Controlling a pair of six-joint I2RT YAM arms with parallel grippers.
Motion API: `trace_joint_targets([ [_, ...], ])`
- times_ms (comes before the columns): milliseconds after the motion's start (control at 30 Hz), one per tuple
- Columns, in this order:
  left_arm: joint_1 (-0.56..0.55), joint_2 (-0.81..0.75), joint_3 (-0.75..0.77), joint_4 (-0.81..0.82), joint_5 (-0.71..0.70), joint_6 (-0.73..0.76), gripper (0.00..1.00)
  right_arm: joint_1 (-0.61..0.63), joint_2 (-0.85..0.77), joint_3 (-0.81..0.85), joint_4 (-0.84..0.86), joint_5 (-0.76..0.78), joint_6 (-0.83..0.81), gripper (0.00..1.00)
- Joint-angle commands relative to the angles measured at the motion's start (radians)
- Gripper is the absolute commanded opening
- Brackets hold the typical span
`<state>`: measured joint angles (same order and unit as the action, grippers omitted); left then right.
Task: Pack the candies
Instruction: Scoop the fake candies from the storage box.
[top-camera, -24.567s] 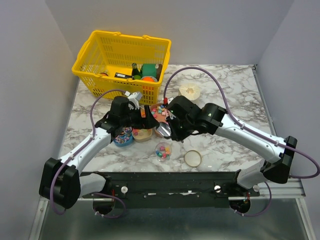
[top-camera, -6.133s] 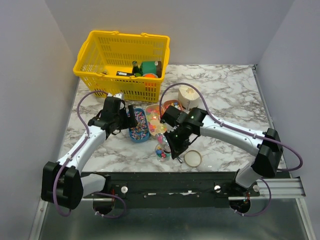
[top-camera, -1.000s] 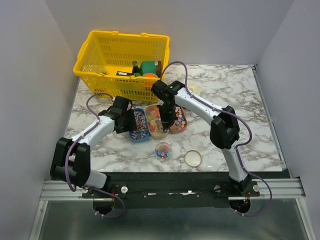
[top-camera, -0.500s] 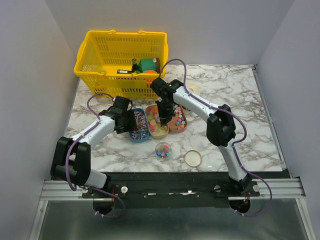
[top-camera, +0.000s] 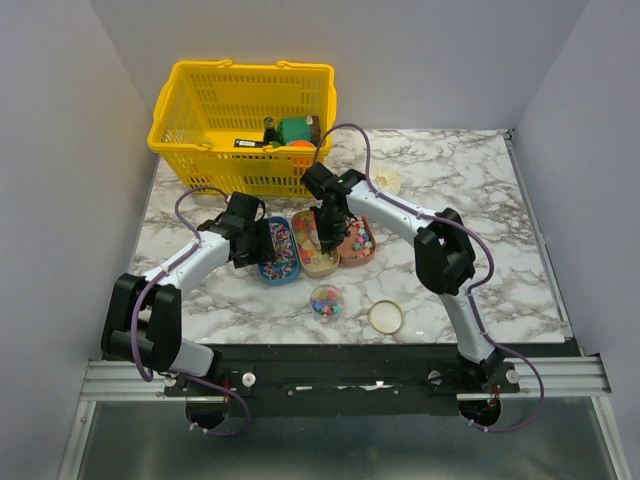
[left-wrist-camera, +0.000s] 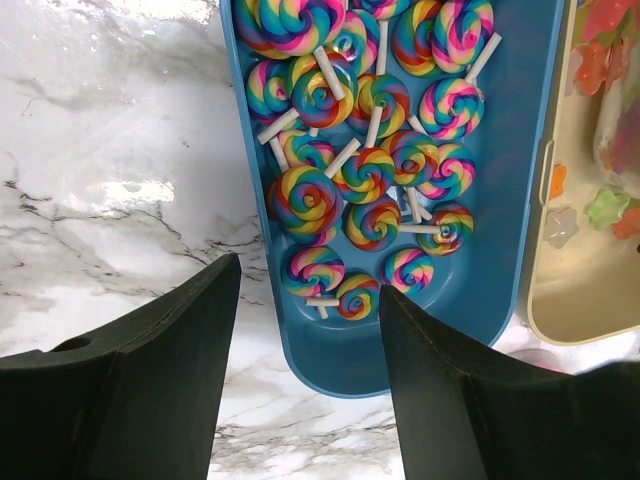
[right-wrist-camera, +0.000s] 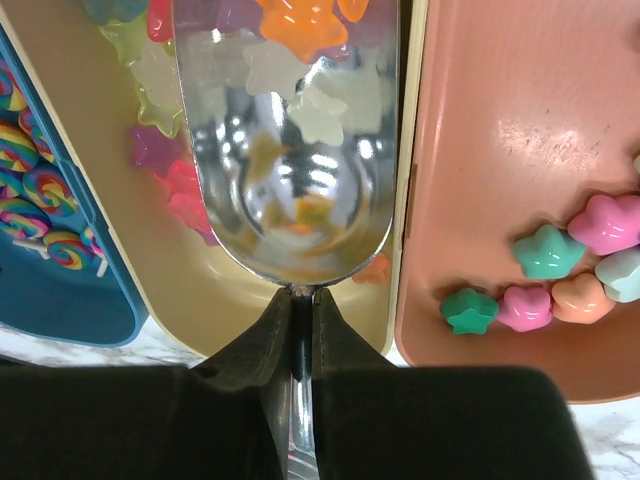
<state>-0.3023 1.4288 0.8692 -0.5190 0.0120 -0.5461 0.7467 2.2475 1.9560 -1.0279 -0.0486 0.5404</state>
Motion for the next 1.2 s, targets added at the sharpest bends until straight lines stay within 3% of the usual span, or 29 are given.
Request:
trace_joint_targets([
  [0,0.005,0.004,0.004,0.002,0.013,0.011,0.68,-0.004,-0.037,-0.051,0.003,0.084,-0.02,0.01],
  [467,0.006,0.001,0.014,0.004,0.008,0.017,0.68,0.043,-0.172,-0.181,0.066,0.119,-0.108,0.01],
  [1167,0.009,-0.044,0.007,0.042,0.019,0.023,0.68,0.094,-0.405,-0.457,0.315,0.193,-0.145,0.01],
])
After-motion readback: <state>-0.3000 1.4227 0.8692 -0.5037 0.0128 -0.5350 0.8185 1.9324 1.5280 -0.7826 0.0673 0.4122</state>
